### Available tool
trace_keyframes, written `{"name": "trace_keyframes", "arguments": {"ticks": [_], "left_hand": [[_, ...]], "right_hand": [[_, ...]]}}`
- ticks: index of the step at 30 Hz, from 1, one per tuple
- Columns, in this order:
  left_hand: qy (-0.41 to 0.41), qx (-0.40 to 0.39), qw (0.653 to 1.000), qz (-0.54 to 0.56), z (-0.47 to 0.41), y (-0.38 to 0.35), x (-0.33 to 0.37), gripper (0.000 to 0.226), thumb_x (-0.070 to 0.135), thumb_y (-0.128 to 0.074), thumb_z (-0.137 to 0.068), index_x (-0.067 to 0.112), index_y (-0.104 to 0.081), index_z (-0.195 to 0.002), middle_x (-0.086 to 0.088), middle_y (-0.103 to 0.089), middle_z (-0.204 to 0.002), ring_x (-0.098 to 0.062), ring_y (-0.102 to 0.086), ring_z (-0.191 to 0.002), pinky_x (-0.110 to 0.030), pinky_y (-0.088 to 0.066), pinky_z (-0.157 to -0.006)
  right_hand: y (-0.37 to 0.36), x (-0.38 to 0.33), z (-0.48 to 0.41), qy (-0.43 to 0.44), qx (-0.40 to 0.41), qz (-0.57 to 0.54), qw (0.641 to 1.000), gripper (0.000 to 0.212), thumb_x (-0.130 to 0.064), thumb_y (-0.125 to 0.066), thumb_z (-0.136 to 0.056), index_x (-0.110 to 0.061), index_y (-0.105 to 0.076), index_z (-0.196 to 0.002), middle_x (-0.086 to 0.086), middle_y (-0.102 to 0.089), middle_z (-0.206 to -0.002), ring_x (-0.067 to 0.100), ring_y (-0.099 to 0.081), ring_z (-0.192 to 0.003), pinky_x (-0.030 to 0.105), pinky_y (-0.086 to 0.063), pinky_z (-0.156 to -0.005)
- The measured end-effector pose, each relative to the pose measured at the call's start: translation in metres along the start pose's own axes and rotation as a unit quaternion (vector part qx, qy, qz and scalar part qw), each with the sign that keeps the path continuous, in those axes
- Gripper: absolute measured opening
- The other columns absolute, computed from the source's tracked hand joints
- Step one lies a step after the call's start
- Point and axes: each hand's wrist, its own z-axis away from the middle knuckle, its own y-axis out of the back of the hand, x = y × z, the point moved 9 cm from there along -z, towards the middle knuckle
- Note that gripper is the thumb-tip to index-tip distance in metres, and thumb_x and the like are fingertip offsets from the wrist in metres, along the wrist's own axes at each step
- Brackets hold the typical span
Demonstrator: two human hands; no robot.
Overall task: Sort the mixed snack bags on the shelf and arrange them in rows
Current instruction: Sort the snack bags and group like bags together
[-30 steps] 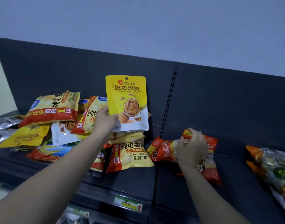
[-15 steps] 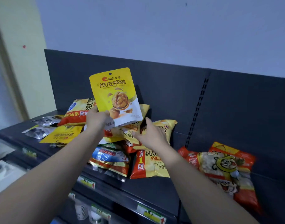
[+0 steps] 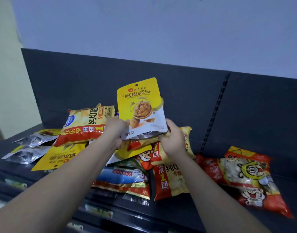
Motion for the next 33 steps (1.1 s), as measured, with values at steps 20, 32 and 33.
{"name": "trace_keyframes", "arguments": {"ticks": [20, 32, 33], "left_hand": [[0.004, -0.056, 0.995, -0.084, 0.034, -0.078, -0.034, 0.046, -0.011, -0.044, -0.096, -0.006, -0.037, -0.141, -0.025, -0.057, -0.119, -0.024, -0.052, -0.07, -0.031, -0.015, -0.047], [-0.058, -0.056, 0.989, -0.125, 0.045, -0.083, -0.028, 0.008, 0.003, -0.049, -0.096, 0.007, -0.053, -0.091, -0.012, -0.047, -0.084, -0.019, -0.033, -0.062, -0.03, -0.023, -0.058], [-0.072, -0.053, 0.987, -0.132, 0.046, -0.08, -0.023, 0.01, 0.002, -0.049, -0.095, 0.008, -0.051, -0.087, -0.011, -0.044, -0.079, -0.02, -0.033, -0.064, -0.029, -0.023, -0.058]], "right_hand": [[0.175, 0.109, 0.071, -0.228, 0.353, -0.004, 0.908, 0.029, -0.025, -0.056, -0.087, -0.02, -0.064, -0.114, -0.001, -0.064, -0.106, 0.02, -0.056, -0.094, 0.032, -0.041, -0.072], [0.13, 0.107, 0.05, -0.182, 0.149, 0.171, 0.957, 0.04, -0.047, -0.051, -0.093, -0.025, -0.065, -0.123, -0.001, -0.067, -0.119, 0.021, -0.056, -0.114, 0.044, -0.045, -0.099], [0.127, 0.095, 0.046, -0.157, 0.149, 0.178, 0.96, 0.04, -0.047, -0.051, -0.093, -0.023, -0.066, -0.122, -0.001, -0.067, -0.119, 0.021, -0.054, -0.117, 0.043, -0.043, -0.1]]}}
